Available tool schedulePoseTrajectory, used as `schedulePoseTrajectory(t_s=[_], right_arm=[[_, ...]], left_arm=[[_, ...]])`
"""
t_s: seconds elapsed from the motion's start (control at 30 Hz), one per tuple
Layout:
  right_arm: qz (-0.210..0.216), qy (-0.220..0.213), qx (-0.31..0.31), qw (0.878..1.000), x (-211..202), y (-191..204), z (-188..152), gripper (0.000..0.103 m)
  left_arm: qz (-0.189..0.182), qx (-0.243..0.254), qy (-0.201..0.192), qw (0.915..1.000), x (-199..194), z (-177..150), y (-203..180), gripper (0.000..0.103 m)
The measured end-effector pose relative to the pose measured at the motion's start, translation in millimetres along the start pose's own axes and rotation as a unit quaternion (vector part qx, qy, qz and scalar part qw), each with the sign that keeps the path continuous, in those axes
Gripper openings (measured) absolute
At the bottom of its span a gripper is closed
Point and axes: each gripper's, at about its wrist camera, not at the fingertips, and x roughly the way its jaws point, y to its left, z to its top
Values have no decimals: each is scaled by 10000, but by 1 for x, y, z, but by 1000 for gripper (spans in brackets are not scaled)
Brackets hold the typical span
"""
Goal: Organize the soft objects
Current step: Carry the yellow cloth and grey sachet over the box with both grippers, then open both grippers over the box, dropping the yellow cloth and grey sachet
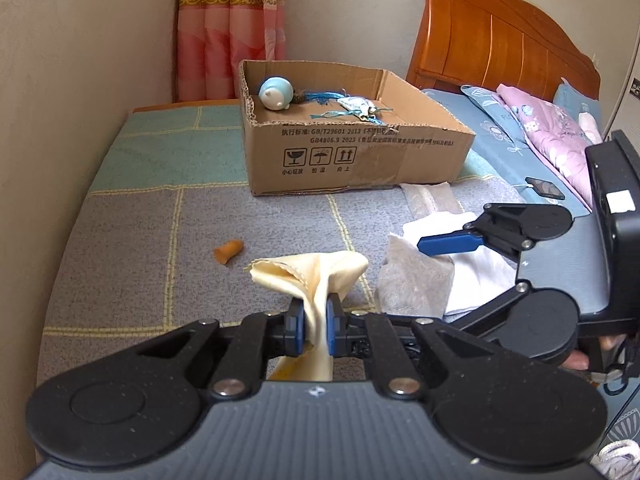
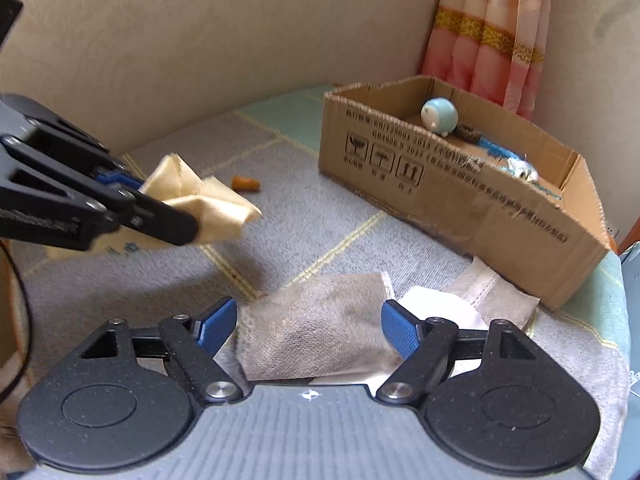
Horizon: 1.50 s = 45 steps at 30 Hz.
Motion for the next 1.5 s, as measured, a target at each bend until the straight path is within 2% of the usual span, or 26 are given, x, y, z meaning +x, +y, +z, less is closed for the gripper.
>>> schedulePoseTrajectory(t_s=[0.07,0.13,0.2,0.3,0.4,0.6,0.77,1.0,1.17,1.27,1.3,1.33,1.37,1.43,1.5], right_arm=[[16,-33,10,10000,2,0,0,84],[-19,-36,6,10000,1,-1,1,78],[-64,-52,7,10000,-1,-1,1,64],[-106,-100,61,9999,-7,-2,2,49],[-152,-168,89,9997,-13,-2,2,43],[-246,-356,50,9991,-31,-5,6,43],[-365,-559,22,9978,-53,-16,16,43],[-704,-894,74,9935,-75,-43,33,43],[-905,-1059,187,9901,-79,-63,43,43],[-961,-1108,314,9887,-81,-75,47,43],[-983,-1120,356,9882,-80,-78,48,43],[-999,-1127,395,9878,-81,-80,49,43],[-999,-1126,432,9877,-81,-83,49,43],[-1011,-1133,505,9871,-81,-87,50,43],[-1010,-1120,546,9871,-80,-90,50,43]], left_arm=[[-10,-4,-2,10000,1,1,1,9],[-5,7,-2,10000,2,1,1,9],[-5,18,-11,10000,1,1,1,9],[-3,43,-30,10000,0,3,-1,9],[9,76,-48,10000,-2,3,-2,9],[6,162,-103,9998,-8,11,-4,9],[-48,372,-248,9990,-13,30,-7,9],[-130,938,-671,9932,-6,89,-21,9],[26,1255,-862,9883,27,145,-27,10],[354,1334,-917,9862,58,170,-26,21],[467,1413,-907,9847,68,175,-27,47],[568,1457,-870,9839,77,177,-27,84],[715,1436,-904,9829,83,177,-27,95],[828,1474,-1025,9803,87,170,-26,99],[777,1406,-949,9824,86,165,-23,99]])
